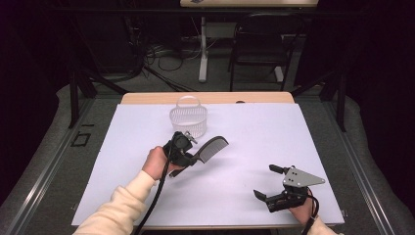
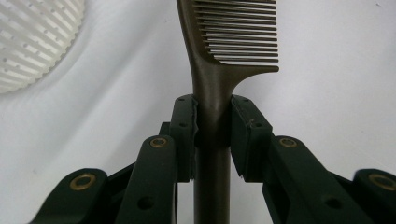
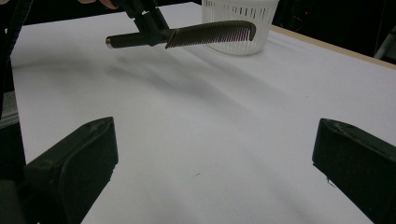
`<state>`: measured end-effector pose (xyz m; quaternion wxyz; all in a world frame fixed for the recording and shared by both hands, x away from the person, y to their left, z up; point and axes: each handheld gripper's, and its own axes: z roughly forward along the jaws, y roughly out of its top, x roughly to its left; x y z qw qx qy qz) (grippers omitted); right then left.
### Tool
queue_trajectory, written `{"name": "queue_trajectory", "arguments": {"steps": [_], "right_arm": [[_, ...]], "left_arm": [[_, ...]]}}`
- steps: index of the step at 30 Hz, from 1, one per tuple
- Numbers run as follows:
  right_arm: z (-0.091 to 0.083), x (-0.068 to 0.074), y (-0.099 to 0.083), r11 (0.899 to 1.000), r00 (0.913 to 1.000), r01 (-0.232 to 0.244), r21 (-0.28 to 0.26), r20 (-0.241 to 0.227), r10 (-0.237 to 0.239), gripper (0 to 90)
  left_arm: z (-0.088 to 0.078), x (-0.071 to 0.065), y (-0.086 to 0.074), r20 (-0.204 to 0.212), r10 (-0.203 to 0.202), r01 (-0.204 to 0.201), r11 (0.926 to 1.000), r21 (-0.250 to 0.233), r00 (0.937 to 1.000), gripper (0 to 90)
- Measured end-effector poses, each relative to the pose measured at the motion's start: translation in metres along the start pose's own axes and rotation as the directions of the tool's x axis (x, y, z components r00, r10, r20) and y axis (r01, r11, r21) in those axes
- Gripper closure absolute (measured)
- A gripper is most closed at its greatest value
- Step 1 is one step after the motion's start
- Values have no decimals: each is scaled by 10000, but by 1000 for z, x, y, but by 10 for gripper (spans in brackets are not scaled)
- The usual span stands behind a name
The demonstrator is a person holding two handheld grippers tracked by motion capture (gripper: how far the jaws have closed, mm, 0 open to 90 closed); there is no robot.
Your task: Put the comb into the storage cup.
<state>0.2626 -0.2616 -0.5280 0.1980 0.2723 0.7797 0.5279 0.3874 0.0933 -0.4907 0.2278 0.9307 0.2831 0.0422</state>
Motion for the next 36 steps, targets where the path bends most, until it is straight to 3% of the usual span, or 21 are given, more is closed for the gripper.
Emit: {"name": "queue_trajectory", "arguments": {"steps": [16, 36], "right_arm": [[0, 0, 0, 10000, 10000, 31, 48, 40, -31, 0], [1, -1, 0, 10000, 10000, 13, 75, 41, -13, 0]], "left_arm": [[-16, 1, -17, -178, -278, 264, 9971, -714, 9995, 724], [-26, 9, -42, -561, -840, 727, 9810, -1799, 9949, 723]]}}
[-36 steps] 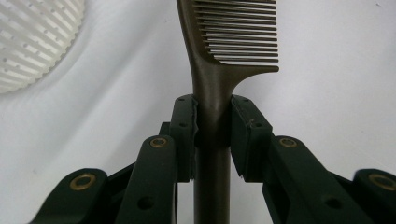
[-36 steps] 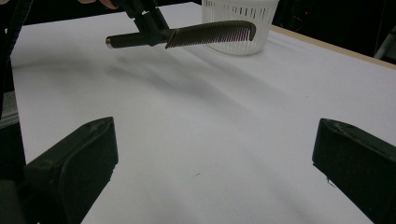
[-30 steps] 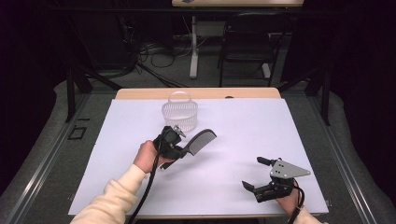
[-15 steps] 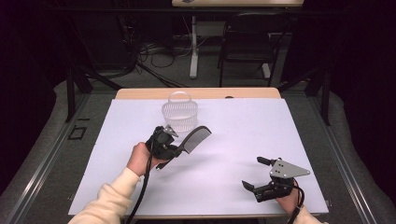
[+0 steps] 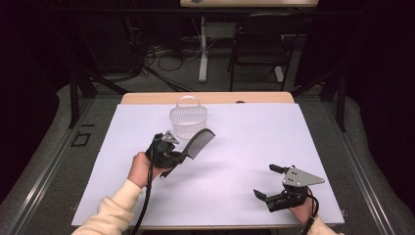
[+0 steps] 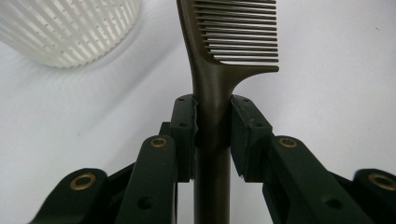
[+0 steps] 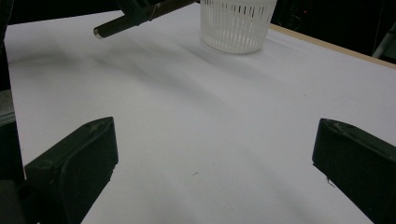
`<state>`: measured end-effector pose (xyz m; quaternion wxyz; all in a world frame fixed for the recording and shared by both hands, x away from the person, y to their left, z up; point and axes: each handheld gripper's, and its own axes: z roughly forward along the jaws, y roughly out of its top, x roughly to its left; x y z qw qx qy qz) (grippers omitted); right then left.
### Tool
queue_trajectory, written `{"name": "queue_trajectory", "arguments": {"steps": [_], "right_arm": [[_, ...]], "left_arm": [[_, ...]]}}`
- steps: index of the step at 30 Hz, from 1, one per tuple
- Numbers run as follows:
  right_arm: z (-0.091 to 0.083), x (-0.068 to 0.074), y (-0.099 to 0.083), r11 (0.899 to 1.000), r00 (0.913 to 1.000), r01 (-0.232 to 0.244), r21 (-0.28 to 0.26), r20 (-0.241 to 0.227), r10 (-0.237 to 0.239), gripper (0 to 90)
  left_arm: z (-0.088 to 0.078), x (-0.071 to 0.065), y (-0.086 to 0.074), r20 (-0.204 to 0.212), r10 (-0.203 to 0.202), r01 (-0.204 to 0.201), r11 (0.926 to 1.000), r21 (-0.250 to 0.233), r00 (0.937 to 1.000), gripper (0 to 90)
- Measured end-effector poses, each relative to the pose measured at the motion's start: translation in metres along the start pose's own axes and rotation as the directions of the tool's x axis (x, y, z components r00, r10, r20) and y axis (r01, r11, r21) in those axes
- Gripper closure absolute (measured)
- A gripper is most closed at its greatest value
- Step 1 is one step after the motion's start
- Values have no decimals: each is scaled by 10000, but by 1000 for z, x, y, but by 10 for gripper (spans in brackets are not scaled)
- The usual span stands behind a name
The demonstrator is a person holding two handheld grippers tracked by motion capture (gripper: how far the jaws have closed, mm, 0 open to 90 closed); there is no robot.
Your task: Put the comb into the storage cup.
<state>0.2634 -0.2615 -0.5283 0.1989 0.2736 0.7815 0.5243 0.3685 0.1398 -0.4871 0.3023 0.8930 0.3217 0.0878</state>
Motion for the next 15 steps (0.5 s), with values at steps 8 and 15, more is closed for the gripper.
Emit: {"name": "queue_trajectory", "arguments": {"steps": [8, 15], "right_arm": [[1, 0, 0, 10000, 10000, 19, -8, 4, -19, 0], [1, 0, 0, 10000, 10000, 12, 4, 25, -12, 0]], "left_arm": [[-5, 3, -10, -120, -210, 205, 9991, -378, 9997, 724], [-7, 5, -16, -204, -345, 334, 9980, -541, 9992, 723]]}}
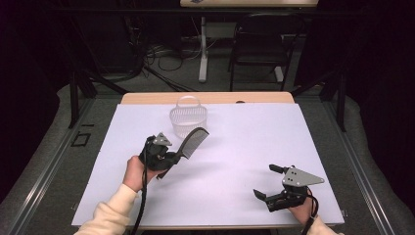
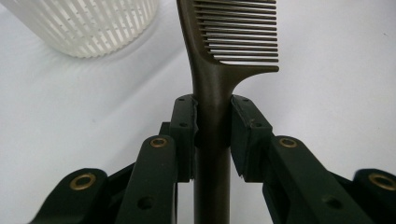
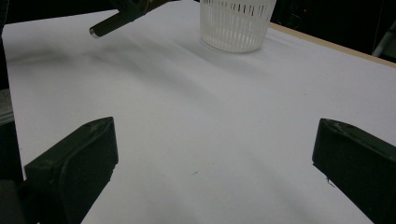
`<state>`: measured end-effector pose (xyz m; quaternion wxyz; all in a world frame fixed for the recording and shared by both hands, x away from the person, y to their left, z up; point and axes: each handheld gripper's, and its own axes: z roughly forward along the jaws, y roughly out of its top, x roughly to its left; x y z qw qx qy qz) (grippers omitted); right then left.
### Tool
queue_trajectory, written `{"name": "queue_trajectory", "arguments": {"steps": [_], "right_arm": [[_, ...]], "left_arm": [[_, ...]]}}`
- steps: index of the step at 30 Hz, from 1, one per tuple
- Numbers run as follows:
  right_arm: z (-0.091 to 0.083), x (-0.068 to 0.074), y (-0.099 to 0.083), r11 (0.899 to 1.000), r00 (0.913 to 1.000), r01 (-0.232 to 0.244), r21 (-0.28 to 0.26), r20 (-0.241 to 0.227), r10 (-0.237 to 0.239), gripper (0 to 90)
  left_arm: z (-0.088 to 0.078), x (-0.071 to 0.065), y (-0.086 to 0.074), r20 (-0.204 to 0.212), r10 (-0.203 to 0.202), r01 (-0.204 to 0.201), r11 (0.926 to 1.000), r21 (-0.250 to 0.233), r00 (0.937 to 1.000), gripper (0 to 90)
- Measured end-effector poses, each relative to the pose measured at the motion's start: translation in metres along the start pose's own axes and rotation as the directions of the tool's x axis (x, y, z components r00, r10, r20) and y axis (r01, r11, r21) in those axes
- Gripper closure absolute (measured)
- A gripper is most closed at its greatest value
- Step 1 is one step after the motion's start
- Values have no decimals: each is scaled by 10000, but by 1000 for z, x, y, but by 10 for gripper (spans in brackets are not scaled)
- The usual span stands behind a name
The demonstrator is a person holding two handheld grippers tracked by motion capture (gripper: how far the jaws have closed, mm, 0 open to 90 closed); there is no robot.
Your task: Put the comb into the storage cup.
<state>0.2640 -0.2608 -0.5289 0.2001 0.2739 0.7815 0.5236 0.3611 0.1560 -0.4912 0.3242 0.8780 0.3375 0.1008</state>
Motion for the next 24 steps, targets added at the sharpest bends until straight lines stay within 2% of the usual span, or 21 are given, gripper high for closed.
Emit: {"name": "queue_trajectory", "arguments": {"steps": [13, 24], "right_arm": [[0, 0, 0, 10000, 10000, -2, -1, 22, 2, 0], [0, -1, 0, 9999, 10000, -18, 99, 19, 18, 0]], "left_arm": [[-8, 4, -8, -308, -200, 183, 9984, -538, 9993, 724], [-14, 10, -11, -419, -273, 243, 9972, -701, 9987, 724]]}}
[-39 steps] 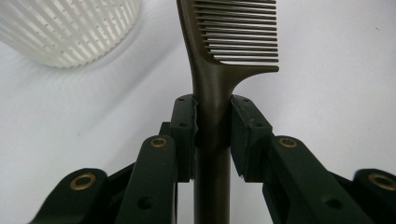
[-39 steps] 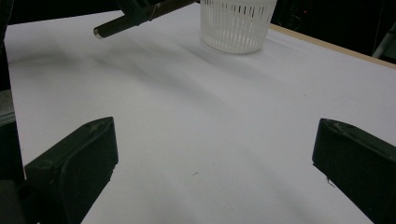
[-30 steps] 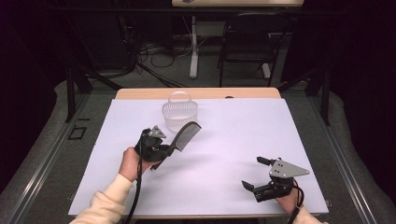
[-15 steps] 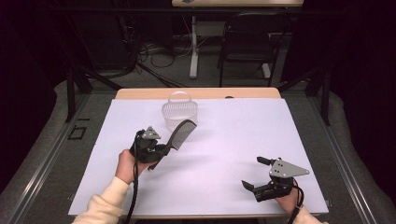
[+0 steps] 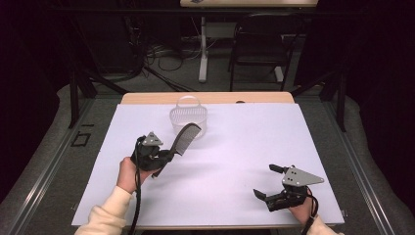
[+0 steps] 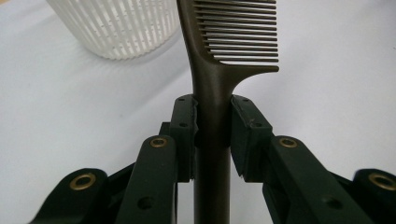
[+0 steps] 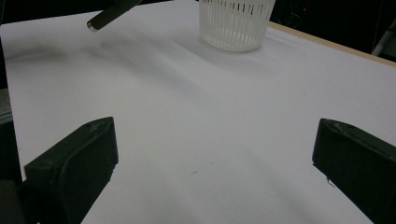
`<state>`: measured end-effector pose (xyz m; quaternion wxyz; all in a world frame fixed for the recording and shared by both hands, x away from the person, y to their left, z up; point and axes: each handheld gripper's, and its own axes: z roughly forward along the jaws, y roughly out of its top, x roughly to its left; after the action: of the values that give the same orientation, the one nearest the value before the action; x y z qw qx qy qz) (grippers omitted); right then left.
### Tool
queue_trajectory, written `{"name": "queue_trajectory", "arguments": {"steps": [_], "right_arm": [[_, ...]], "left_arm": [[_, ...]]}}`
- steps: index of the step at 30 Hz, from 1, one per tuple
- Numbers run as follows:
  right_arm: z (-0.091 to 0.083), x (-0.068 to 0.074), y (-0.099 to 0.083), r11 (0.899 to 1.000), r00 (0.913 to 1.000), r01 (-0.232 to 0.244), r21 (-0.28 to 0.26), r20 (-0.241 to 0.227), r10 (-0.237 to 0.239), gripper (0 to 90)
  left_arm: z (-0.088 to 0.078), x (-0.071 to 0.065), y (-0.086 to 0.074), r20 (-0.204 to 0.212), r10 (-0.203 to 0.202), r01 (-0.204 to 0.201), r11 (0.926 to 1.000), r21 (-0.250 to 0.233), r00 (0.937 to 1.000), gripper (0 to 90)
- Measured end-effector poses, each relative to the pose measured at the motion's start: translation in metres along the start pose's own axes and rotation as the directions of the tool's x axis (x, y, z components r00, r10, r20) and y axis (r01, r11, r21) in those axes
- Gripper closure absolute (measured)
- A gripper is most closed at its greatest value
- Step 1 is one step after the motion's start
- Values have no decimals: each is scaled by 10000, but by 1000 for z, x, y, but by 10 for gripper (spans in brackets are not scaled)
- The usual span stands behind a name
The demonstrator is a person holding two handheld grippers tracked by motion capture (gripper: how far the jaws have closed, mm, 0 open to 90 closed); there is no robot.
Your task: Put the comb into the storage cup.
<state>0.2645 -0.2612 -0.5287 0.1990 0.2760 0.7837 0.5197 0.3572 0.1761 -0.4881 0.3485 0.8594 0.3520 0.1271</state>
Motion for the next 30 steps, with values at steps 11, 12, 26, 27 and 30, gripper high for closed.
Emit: {"name": "queue_trajectory", "arguments": {"steps": [11, 12, 26, 27, 30], "right_arm": [[0, 0, 0, 10000, 10000, 11, -16, 8, -11, 0], [0, 0, 0, 10000, 10000, 6, -37, 9, -6, 0], [0, 0, 0, 10000, 10000, -16, 20, 43, 16, 0], [1, 0, 0, 10000, 10000, -23, 19, 40, 23, 0], [1, 0, 0, 10000, 10000, -18, 31, 54, 18, 0]], "left_arm": [[-6, 4, -1, -173, -96, 91, 9995, -296, 9998, 723], [-7, 4, -1, -200, -95, 89, 9995, -310, 9998, 723], [-11, 10, -1, -303, -188, 172, 9986, -504, 9994, 723], [-12, 10, 0, -329, -201, 183, 9983, -545, 9993, 723], [-13, 12, 1, -362, -194, 172, 9981, -597, 9992, 724]]}}
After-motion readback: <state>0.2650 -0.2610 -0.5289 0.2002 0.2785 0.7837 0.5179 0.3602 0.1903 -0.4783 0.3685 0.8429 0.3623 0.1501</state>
